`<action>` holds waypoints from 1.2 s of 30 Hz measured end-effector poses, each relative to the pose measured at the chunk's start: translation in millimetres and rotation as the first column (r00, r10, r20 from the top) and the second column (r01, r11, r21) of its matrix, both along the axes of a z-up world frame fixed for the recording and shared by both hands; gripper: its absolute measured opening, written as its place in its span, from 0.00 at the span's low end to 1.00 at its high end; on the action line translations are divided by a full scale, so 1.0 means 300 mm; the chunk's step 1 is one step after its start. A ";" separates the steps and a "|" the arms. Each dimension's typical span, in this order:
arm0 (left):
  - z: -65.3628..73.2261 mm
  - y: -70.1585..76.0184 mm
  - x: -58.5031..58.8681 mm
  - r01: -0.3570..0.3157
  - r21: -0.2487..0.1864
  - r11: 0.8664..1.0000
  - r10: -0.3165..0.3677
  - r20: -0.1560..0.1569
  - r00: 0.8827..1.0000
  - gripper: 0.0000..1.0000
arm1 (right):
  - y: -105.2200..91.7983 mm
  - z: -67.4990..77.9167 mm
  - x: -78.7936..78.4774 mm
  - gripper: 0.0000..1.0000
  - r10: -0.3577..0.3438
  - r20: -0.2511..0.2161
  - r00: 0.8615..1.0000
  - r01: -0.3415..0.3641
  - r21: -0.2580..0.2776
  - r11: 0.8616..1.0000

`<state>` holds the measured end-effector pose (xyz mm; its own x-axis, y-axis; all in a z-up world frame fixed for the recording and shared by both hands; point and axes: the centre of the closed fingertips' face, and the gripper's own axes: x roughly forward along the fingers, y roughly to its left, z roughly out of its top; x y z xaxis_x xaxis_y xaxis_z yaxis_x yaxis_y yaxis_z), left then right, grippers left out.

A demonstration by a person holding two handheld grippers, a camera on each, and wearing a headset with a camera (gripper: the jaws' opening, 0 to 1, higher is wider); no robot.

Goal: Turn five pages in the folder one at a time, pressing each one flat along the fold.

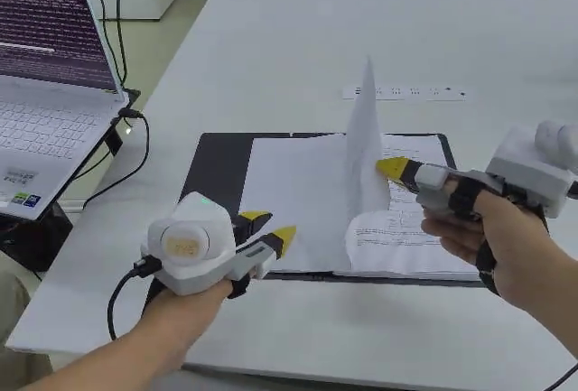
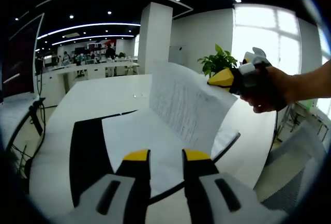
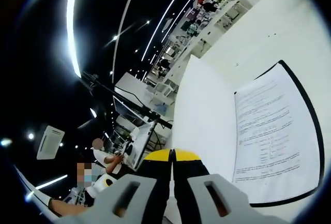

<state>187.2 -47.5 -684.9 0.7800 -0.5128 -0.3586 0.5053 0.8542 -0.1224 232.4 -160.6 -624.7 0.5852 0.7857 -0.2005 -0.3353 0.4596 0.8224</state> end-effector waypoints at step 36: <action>-0.055 0.376 -0.198 -0.111 0.039 0.993 0.114 -0.066 0.991 0.22 | 0.548 -0.449 0.003 0.00 0.130 -0.182 0.975 -0.174 -0.248 0.953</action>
